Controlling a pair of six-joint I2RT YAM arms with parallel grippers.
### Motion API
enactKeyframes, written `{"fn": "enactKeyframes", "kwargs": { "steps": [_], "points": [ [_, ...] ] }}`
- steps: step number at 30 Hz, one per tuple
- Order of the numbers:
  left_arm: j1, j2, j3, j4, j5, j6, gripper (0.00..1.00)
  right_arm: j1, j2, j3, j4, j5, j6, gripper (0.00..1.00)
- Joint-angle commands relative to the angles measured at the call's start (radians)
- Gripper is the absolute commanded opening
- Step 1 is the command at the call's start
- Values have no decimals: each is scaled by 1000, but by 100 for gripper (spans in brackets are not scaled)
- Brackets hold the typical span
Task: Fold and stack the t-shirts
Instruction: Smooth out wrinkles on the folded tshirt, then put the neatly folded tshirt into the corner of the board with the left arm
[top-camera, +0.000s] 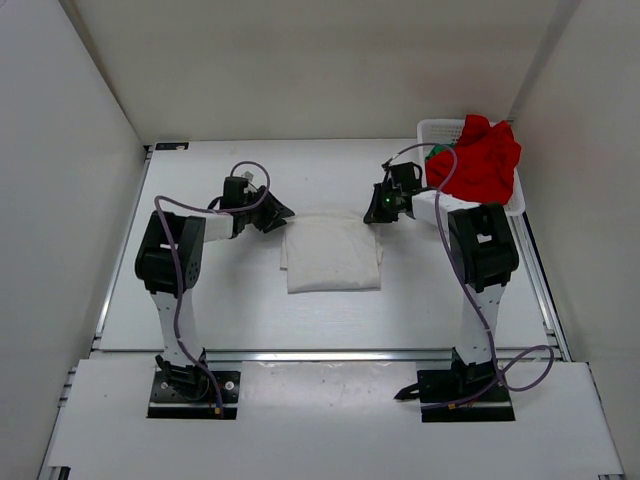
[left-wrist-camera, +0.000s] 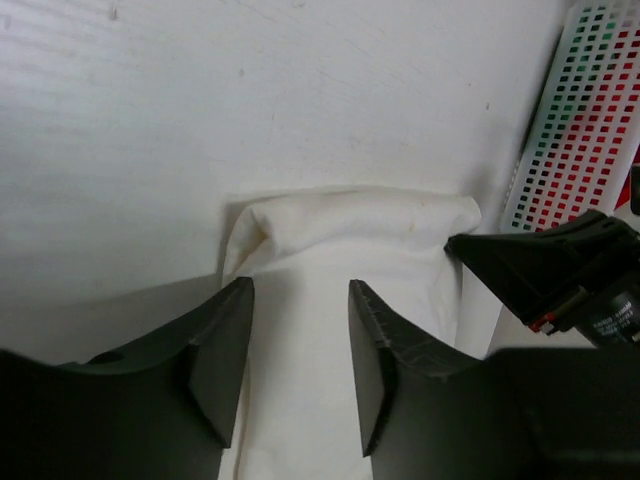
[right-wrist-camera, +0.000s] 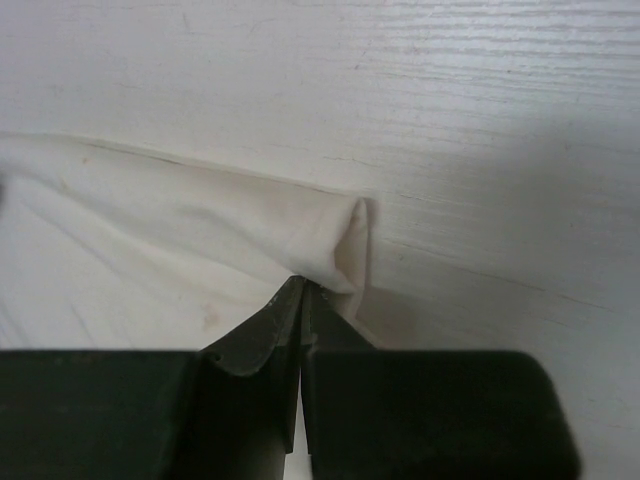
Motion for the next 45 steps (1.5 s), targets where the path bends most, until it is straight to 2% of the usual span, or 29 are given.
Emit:
{"fn": "enactKeyframes", "kwargs": {
  "steps": [1,3,5,7,12,16,18,22,25,27,28,30,32,34,37,39,42,45],
  "points": [
    [12,-161,-65,28,-12,1,56,7,-29,59,-39,55,-32,0],
    [11,-253,-100,-12,-86,41,60,24,-84,67,-58,54,-33,7],
    [12,-307,-135,-67,-124,90,64,41,-157,46,-46,63,-30,24],
    [4,-338,-190,-105,-166,129,69,48,-248,-3,-17,51,0,37],
    [-63,-364,-267,-225,-216,286,77,114,-475,-316,142,17,89,63],
    [-124,-294,-234,-274,-143,350,80,133,-615,-515,213,-47,111,64],
    [-146,-246,-218,-256,-82,360,85,136,-664,-572,213,-64,106,65],
    [-178,-108,-160,-191,29,328,85,130,-763,-677,231,-103,115,66],
    [-204,-28,-123,-126,101,294,68,101,-812,-726,257,-142,132,65],
    [-218,-4,-102,-31,132,215,30,84,-824,-744,259,-169,131,65],
    [-224,12,-86,-11,147,196,25,75,-833,-752,267,-176,128,65],
    [-216,33,-30,34,155,136,8,84,-838,-764,265,-170,122,65],
    [-168,47,68,8,156,128,1,76,-858,-792,264,-196,131,64],
    [-89,39,107,-23,159,110,0,77,-861,-796,267,-202,132,64],
    [101,-11,107,-36,147,101,0,85,-864,-801,264,-205,129,64],
    [278,-66,38,-15,112,67,0,82,-858,-797,270,-215,132,64],
    [473,-134,-122,158,112,-69,0,99,-843,-789,276,-228,128,63],
    [590,-163,-207,218,75,-108,0,114,-824,-781,288,-250,131,62]
  ]
}}
